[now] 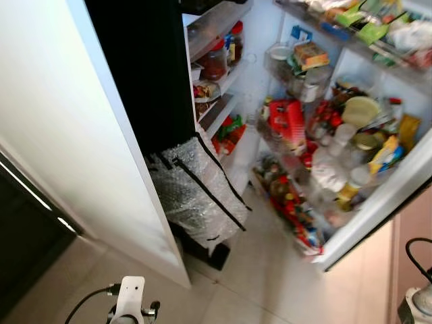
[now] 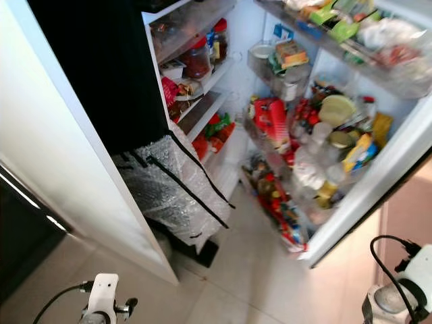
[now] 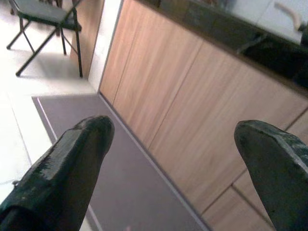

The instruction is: Restocking fridge

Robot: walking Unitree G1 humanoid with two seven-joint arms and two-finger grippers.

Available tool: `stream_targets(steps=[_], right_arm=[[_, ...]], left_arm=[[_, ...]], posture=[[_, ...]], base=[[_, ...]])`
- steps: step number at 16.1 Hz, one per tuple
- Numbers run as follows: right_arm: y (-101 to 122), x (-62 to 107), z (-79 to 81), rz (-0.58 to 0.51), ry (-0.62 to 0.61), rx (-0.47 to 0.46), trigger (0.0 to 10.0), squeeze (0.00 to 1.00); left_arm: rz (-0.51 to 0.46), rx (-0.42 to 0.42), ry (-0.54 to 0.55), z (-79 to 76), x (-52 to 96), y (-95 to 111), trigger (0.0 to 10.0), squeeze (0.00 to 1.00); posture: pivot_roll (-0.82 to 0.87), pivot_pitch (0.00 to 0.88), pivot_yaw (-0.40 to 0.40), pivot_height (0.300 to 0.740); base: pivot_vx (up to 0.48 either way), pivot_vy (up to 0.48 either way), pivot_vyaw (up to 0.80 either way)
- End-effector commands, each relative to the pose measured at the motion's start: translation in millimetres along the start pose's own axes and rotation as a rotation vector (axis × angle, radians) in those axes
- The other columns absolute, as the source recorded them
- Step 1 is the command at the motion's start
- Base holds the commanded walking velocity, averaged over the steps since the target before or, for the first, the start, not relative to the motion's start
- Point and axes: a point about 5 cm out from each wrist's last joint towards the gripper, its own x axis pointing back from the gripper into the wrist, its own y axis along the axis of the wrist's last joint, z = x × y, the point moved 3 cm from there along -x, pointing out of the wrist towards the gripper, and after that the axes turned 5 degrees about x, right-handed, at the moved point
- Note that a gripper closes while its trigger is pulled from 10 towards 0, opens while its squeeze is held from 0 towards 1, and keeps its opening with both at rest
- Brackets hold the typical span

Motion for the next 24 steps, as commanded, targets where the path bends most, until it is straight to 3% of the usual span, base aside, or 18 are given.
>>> stream_targets(steps=[1, 7, 14, 18, 23, 24], right_arm=[[8, -5.9, -2.1, -0.025, 0.0, 0.0, 10.0, 0.0], [36, -9.7, 11.6, -0.094, 0.026, -0.06, 10.0, 0.0], [83, 1.0, 54.0, -0.212, 0.236, -0.187, 10.0, 0.0], [79, 6.6, 63.7, -0.185, 0.3, -0.203, 10.0, 0.0], [80, 22.7, 92.1, -0.153, 0.51, -0.218, 10.0, 0.0], [83, 30.3, 104.0, -0.158, 0.609, -0.207, 10.0, 0.0]], left_arm=[[0.043, 0.025, 0.018, 1.6, 3.1, -15, 10.0, 0.0], [0.055, 0.048, 0.032, 3.1, 4.8, -21, 10.0, 0.0], [0.047, 0.022, 0.043, 13.9, 4.3, -17, 10.0, 0.0], [0.052, 0.013, 0.044, 15.9, 4.6, -17, 10.0, 0.0], [0.047, 0.005, 0.046, 18.8, 4.6, -16, 10.0, 0.0], [0.041, 0.004, 0.046, 19.1, 4.3, -14, 10.0, 0.0]], posture=[[-0.02, 0.075, -0.063, 0.729], [-0.02, 0.052, -0.067, 0.729], [0.0, 0.088, -0.016, 0.729], [0.0, 0.099, -0.002, 0.729], [0.01, 0.104, 0.008, 0.729], [0.01, 0.104, 0.009, 0.729]], base=[[0.0, 0.0, 0.0], [0.0, 0.0, 0.0], [0.0, 0.0, 0.0], [0.0, 0.0, 0.0], [0.0, 0.0, 0.0], [0.0, 0.0, 0.0]])
